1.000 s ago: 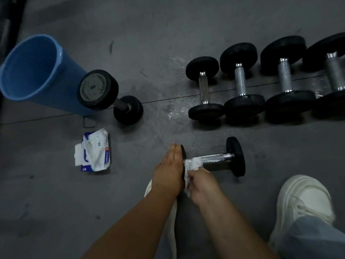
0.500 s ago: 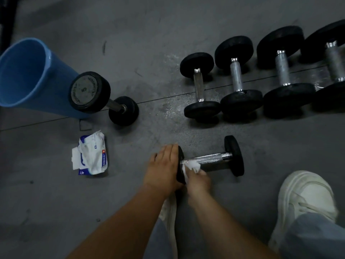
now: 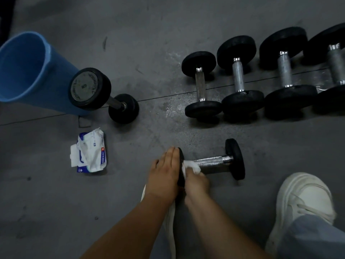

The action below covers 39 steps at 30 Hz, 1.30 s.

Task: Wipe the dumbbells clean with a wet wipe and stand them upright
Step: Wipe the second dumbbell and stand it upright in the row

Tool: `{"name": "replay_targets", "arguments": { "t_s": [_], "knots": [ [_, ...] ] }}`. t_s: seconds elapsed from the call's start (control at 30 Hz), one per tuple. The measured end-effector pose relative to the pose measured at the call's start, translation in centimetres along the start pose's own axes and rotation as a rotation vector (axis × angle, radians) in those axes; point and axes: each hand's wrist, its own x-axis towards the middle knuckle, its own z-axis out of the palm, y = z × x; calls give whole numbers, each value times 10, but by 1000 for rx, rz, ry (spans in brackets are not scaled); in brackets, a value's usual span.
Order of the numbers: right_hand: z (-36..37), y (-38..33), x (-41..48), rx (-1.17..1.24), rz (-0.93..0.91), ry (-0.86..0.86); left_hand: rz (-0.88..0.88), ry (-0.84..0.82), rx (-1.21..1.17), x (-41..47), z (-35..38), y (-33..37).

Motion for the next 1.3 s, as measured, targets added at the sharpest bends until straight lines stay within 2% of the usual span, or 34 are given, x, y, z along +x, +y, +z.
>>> {"name": "replay_targets", "arguments": {
  "t_s": [0.07,0.17,0.3,0.37,0.47,0.53,0.57,0.6,0.63,0.73,0.77,0.8,0.87,0.93,1.03,1.17,1.2,1.27,1.3],
  "knots": [
    [-1,1,3,-2,-17,-23,11,0,15,-1,0,-1],
    [11,-15,5,46,17,-149,54,13,30,7,-6,-2],
    [-5,-9,2,-165,-91,-11,69,-14,-6,21,-17,-5],
    [-1,-15,0,-215,-67,-6,69,-42,6,23,-18,-6],
    [8,-30,5,-163,23,-32,50,-35,7,25,-15,-7],
    [-3,-33,-2,-321,1,-88,45,-59,6,24,-14,-7],
    [-11,-35,-9,-471,-16,-187,45,-54,9,25,-13,-8],
    [-18,-38,-11,-611,-56,-261,43,-49,12,25,-13,-8],
    [-23,-40,-10,-704,-153,-263,41,-48,9,25,-13,-8],
    [-13,-64,-2,-548,-614,-51,50,-43,10,26,-14,-11],
    [-6,-70,-1,-576,-756,-22,55,-41,10,25,-14,-11],
    [-2,-69,0,-687,-883,-60,57,-44,1,25,-15,-10],
    [-4,-55,2,-1017,-1098,-242,58,-57,-32,24,-15,-9],
    [-22,-32,9,-1387,-1256,-285,55,-43,-48,25,-15,-7],
    [-43,-23,5,-1693,-1337,-210,48,-38,-47,24,-14,-6],
    [-51,-38,9,-1671,-1485,-287,46,-15,-47,24,-12,-6],
    [-51,-47,14,-1612,-1479,-389,45,-20,-49,25,-13,-7],
    [-47,-68,18,-1485,-1295,-611,40,-40,-42,25,-12,-8],
    [-42,-78,16,-1422,-1204,-638,38,-48,-32,25,-12,-9]
  ]
}}
